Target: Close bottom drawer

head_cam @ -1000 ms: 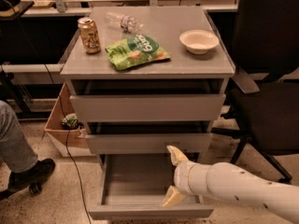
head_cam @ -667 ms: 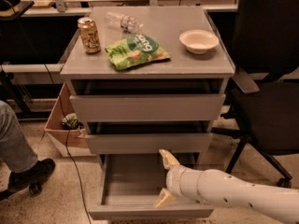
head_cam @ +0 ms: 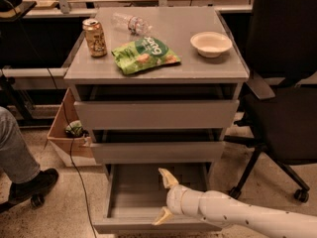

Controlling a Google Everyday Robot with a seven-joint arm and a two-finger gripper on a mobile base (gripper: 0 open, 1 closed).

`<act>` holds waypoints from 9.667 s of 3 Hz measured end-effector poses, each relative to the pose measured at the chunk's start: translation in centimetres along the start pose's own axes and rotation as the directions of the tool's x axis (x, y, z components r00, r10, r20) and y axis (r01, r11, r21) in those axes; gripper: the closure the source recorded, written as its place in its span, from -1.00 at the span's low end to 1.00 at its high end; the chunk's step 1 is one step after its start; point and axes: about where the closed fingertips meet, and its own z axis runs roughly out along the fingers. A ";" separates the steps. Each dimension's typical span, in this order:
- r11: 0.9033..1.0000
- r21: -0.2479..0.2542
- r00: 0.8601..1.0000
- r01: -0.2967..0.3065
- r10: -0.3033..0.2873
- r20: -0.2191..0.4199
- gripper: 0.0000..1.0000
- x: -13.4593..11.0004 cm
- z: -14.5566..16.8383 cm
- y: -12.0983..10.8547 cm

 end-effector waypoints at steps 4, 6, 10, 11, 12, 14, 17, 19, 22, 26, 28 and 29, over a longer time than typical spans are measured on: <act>0.998 0.060 0.998 0.014 -0.010 -0.064 -1.00 5.2 6.2 3.6; 0.999 -0.038 0.976 -0.019 0.010 -0.220 -0.62 13.1 9.4 7.6; 0.994 0.041 0.955 -0.103 0.110 -0.274 1.00 17.1 5.1 12.3; 0.992 0.024 0.952 -0.125 0.127 -0.278 1.00 17.1 4.5 14.2; 0.990 0.022 0.953 -0.141 0.142 -0.268 1.00 17.8 5.5 15.2; 0.990 0.063 0.968 -0.129 0.139 -0.207 1.00 20.3 10.2 15.1; 0.993 0.093 0.982 -0.075 0.090 -0.167 1.00 20.2 12.4 12.5; 0.992 0.125 0.994 -0.026 0.039 -0.104 1.00 19.8 15.3 9.8; 0.980 0.198 0.998 0.024 -0.013 -0.061 1.00 20.4 20.3 5.9; 0.955 0.278 0.994 0.101 -0.108 0.012 1.00 19.5 27.0 -0.5; 0.930 0.340 0.984 0.140 -0.170 0.058 1.00 18.3 28.6 -3.8; 0.923 0.358 0.983 0.144 -0.176 0.057 1.00 18.4 28.8 -4.4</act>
Offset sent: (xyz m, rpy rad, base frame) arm 0.0014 0.0152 -0.0494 0.0856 -0.0642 -0.0566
